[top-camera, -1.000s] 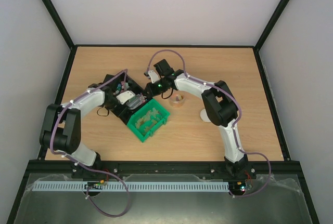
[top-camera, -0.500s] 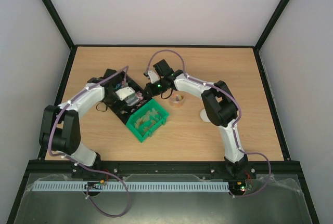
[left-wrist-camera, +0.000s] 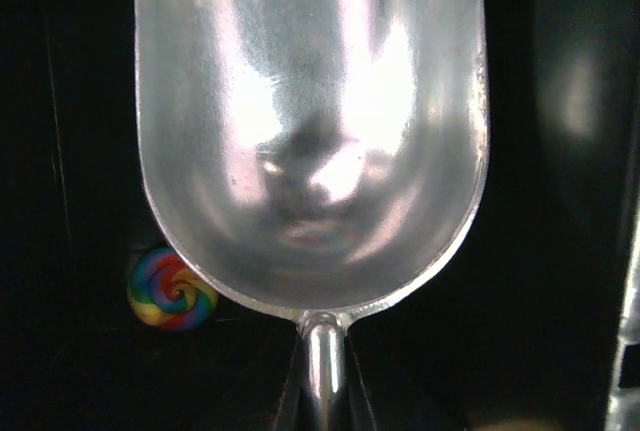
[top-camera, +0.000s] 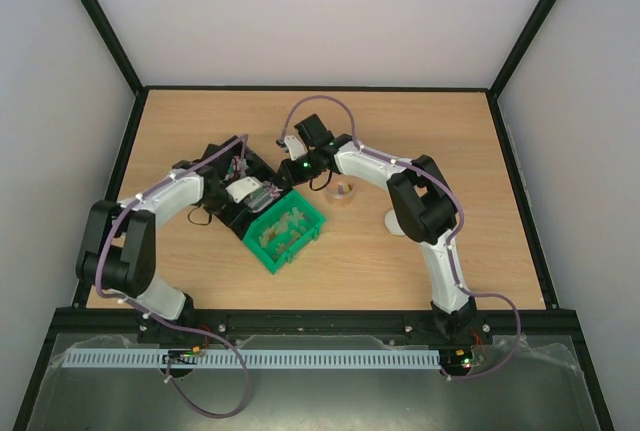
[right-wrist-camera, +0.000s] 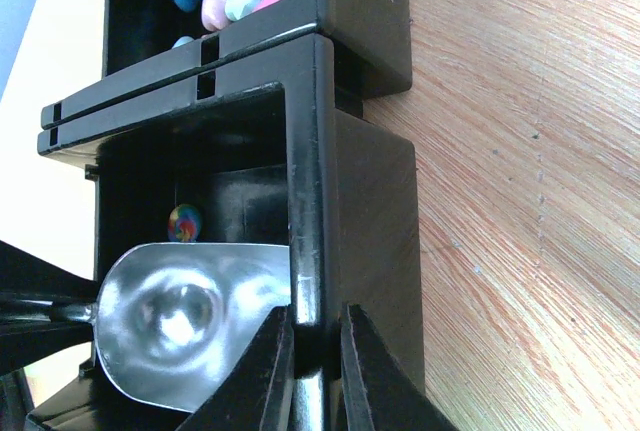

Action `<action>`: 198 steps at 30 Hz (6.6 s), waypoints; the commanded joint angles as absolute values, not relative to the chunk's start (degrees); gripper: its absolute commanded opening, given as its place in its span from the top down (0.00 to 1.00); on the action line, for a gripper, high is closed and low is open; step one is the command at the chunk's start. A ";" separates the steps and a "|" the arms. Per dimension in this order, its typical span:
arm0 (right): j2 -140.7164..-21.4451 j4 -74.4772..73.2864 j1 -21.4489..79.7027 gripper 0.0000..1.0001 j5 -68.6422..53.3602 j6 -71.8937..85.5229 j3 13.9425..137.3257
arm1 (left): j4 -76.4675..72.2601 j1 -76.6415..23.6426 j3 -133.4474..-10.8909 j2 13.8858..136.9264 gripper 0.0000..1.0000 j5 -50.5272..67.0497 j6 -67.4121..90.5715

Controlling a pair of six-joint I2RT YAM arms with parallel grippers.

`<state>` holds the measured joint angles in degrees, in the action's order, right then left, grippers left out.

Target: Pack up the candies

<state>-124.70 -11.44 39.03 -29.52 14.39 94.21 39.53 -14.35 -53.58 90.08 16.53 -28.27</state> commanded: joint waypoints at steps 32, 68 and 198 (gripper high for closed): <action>-117.43 -17.95 34.56 0.17 -39.72 14.56 100.57 | 42.77 -2.72 -54.74 76.90 0.98 26.17 -42.36; -104.11 -19.44 10.56 0.01 -45.52 7.37 78.58 | 64.84 -27.95 -92.49 100.75 0.98 9.76 -43.24; -118.65 -14.50 36.35 0.28 -32.34 11.80 95.88 | 74.49 -15.74 -71.67 90.96 0.98 -1.30 -21.74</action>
<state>-116.64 -16.32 34.89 -32.75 10.46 94.56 73.58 -16.08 -69.76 88.64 0.86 -22.76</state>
